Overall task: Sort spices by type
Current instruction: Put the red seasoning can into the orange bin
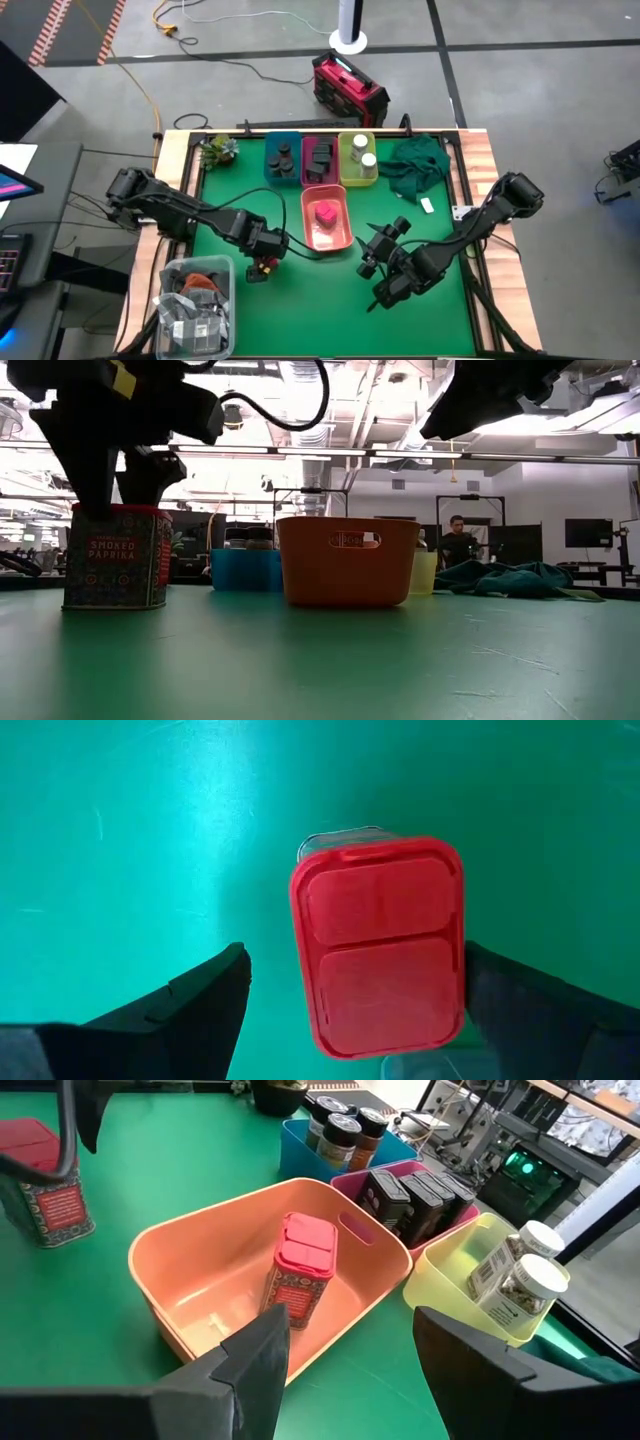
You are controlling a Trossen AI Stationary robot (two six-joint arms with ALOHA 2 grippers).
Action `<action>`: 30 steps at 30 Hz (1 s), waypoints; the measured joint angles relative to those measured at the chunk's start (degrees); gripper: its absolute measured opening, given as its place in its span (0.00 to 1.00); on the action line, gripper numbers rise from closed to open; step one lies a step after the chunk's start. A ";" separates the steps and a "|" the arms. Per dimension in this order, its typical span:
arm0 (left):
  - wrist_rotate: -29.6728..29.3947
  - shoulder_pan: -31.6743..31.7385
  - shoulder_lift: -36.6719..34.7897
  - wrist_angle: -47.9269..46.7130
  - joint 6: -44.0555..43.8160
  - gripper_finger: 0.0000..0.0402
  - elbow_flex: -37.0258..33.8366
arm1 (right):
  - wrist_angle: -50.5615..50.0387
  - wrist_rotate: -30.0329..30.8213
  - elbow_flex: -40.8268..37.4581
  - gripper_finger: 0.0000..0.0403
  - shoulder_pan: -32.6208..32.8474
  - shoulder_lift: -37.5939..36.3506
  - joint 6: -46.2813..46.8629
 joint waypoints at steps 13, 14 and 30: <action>-1.72 0.00 0.04 5.30 0.33 0.73 -3.89 | 0.24 0.38 0.00 0.61 -0.11 0.02 -0.52; -1.74 0.00 0.04 5.47 0.67 0.69 -3.89 | 0.24 0.62 0.00 0.61 -0.11 0.02 -0.58; -0.59 3.09 0.09 -3.87 12.79 0.51 12.07 | 0.39 0.68 0.00 0.61 -0.11 0.02 -0.57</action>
